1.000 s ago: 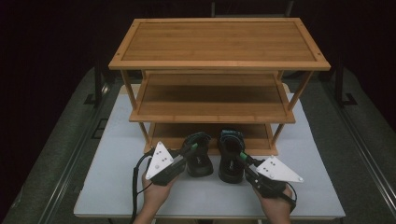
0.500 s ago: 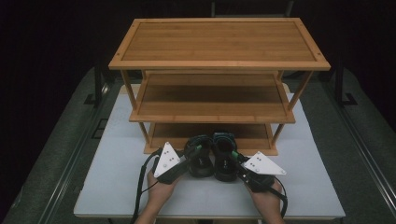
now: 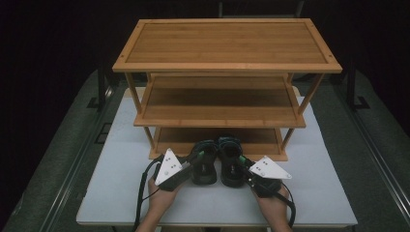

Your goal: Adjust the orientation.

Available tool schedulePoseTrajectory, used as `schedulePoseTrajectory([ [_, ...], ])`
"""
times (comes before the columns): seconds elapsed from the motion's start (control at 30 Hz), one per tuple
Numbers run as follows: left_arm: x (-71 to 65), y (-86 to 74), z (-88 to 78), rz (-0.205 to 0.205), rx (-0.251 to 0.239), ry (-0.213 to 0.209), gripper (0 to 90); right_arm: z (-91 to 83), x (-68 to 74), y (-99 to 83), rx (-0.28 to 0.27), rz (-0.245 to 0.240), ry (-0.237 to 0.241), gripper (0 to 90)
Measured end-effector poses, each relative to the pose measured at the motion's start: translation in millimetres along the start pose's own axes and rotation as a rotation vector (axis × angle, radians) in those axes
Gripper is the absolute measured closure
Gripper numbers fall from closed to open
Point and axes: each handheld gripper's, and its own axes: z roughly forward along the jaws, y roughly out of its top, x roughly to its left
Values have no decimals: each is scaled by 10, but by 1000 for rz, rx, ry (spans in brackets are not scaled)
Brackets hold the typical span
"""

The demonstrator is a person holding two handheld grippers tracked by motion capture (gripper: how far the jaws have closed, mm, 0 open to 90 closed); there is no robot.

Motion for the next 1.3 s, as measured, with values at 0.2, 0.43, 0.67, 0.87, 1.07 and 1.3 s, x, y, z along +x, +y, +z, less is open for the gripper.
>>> schedulePoseTrajectory([
  [0.2, 25, -99, -61, -46, -4, 0, 796, 7, 18, -81, 9, 32, 0, 796],
  [0.43, -19, -115, -33, -49, -16, 7, 797, 47, 98, -55, 2, 22, 24, 796],
  [0.67, -5, -38, 48, -30, -25, 13, 794, 79, 87, -29, -2, 31, 23, 794],
  [0.87, 15, 5, 106, -10, -20, 16, 794, 105, 67, 0, -3, 30, 22, 794],
  [1.07, 87, 42, 171, -6, -12, 21, 794, 168, 41, 39, 6, 22, 16, 793],
  [1.3, 82, 75, 238, 11, -19, 27, 793, 215, -26, 68, 9, 29, -5, 791],
])
